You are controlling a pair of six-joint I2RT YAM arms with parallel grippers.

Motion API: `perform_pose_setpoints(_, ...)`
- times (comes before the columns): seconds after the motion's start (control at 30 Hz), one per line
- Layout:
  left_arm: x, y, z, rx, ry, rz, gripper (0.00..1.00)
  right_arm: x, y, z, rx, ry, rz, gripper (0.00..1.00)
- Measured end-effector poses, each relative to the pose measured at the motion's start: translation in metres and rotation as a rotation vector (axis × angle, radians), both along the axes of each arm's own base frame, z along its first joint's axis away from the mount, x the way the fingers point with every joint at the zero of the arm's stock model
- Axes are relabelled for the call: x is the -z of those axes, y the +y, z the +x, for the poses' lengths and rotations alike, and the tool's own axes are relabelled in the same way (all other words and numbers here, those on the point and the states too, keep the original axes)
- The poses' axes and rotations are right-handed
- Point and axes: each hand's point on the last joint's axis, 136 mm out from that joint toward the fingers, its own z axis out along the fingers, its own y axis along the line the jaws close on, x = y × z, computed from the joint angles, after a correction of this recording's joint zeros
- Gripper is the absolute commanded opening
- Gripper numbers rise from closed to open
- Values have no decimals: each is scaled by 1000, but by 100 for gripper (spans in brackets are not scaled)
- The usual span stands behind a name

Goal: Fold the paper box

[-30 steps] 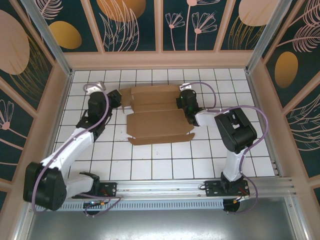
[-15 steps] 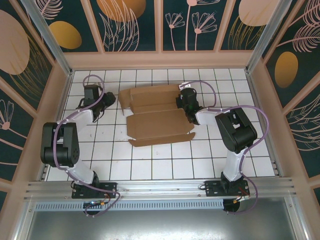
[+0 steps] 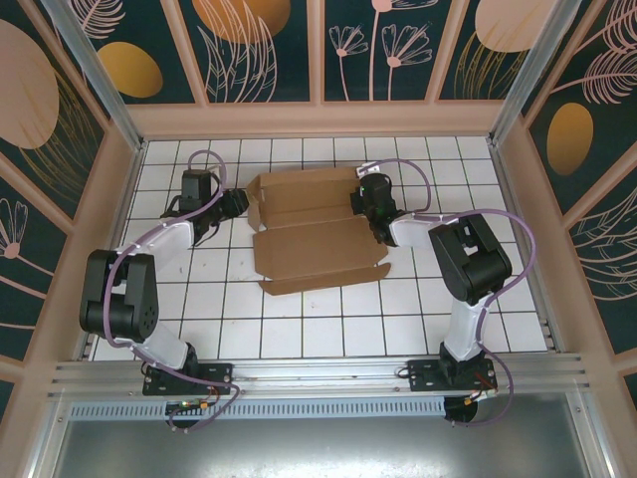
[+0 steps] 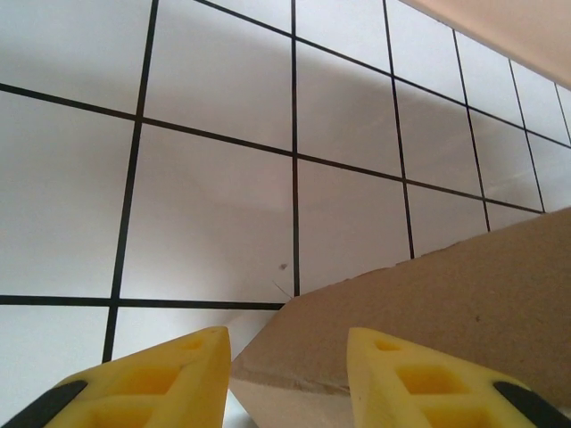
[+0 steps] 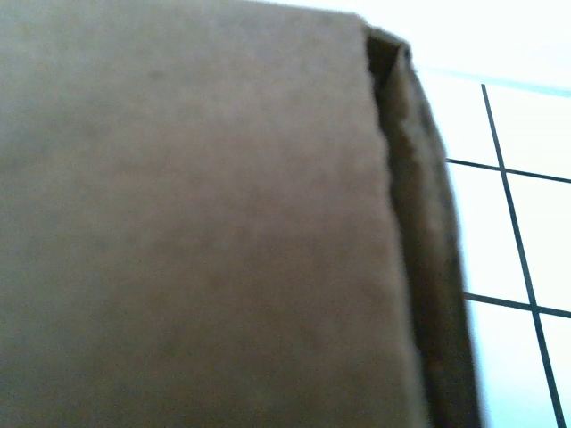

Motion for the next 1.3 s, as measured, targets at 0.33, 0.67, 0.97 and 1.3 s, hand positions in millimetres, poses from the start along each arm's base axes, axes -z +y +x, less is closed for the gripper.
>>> perform_pose_setpoints(0.33,-3,-4,-15,26,29,37,43,0,1,3,5,-2,2,0)
perform_pose_setpoints(0.67,-17,-7,13,24,38,55,42,-1,8,17,0,38,-21,0)
perform_pose_setpoints(0.97,-15,-15,16,68,51,8,42,-3,21,22,-59,99,-58,0)
perform_pose_setpoints(1.3,9,-23,6,122,51,-19,43,-3,21,23,-69,103,-56,0)
